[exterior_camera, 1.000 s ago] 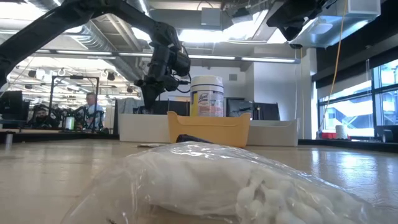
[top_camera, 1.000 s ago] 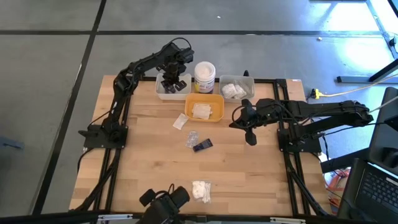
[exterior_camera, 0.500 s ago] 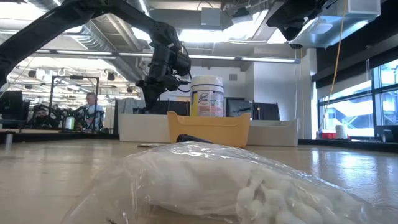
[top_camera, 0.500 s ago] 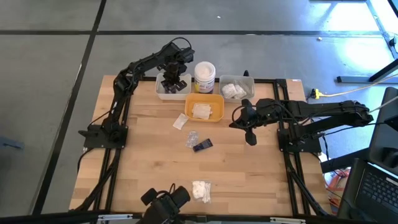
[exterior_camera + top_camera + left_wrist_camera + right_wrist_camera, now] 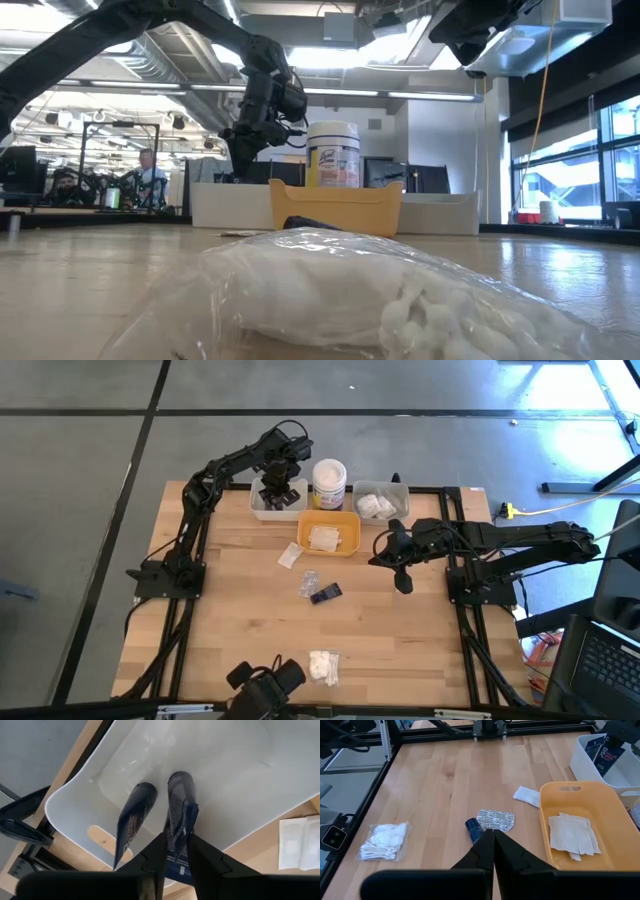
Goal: Pick & Place Travel size toiletries
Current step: Put the blue shave cream into the white bin, then put the white bandage into the yellow bin
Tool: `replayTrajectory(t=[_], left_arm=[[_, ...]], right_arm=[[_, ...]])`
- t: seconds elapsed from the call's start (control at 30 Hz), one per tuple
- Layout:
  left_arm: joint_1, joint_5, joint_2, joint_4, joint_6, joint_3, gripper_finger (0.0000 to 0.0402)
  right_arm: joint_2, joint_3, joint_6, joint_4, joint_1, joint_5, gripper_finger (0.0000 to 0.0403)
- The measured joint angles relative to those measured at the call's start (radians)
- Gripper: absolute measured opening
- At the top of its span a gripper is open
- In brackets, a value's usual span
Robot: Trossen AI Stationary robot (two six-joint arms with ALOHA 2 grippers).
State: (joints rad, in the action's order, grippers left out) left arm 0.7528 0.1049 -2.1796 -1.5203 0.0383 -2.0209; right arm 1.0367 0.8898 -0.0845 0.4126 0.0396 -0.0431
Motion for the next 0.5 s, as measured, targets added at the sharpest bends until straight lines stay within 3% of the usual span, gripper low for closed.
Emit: replayTrajectory(t=[0.3,0.5], left_arm=[[-0.001,-0.038,0.001,-0.052,-0.026,-0.047,0.0090],[-0.011,-0.146,0.006,-0.051,-0.026,-0.175,0.0089]], right_arm=[[0.000,0.000,0.003,0.000,0.000,-0.002,0.0009],[0.000,0.000,0.003,0.000,0.000,-0.002,0.0009]])
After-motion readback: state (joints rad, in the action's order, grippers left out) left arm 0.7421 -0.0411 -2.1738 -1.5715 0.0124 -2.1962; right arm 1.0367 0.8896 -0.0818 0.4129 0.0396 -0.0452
